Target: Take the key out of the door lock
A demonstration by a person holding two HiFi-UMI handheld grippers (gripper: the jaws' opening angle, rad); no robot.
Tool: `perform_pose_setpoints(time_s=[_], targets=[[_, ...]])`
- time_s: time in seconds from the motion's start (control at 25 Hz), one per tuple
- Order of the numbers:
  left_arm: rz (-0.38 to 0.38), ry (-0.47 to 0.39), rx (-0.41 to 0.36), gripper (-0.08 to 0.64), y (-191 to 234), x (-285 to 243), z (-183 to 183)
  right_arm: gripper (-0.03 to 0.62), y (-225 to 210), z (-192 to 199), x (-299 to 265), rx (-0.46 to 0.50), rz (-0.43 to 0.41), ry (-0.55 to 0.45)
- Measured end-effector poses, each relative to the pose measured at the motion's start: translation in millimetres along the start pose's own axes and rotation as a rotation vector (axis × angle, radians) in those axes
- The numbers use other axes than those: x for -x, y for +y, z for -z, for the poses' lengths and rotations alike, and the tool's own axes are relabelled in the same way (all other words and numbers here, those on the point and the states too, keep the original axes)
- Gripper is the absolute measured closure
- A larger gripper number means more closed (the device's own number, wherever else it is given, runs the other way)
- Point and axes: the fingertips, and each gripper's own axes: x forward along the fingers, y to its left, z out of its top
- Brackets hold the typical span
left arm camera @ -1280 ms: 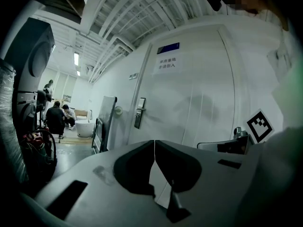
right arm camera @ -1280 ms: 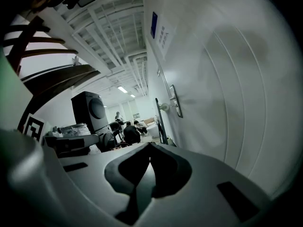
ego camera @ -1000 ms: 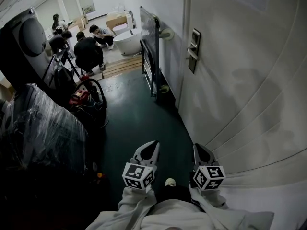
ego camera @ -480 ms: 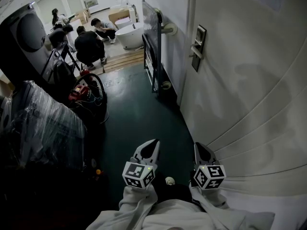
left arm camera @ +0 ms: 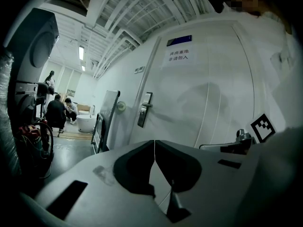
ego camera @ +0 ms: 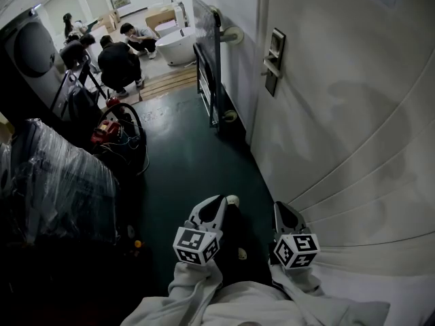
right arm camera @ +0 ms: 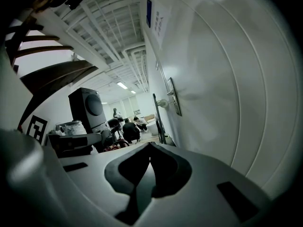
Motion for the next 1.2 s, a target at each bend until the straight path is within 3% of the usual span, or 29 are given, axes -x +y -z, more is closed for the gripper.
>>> perform_pose_setpoints(time_s=[0.56, 1.2], targets=[[0.077, 0.012, -0.006, 0.545, 27, -87, -22, 0.541, -34, -31, -64, -0.003, 0.041, -0.01], [0.133, 0.005, 0.027, 0.545, 90, -221, -88, 0.54, -71, -117, -180, 0.019, 0.077, -0.027]])
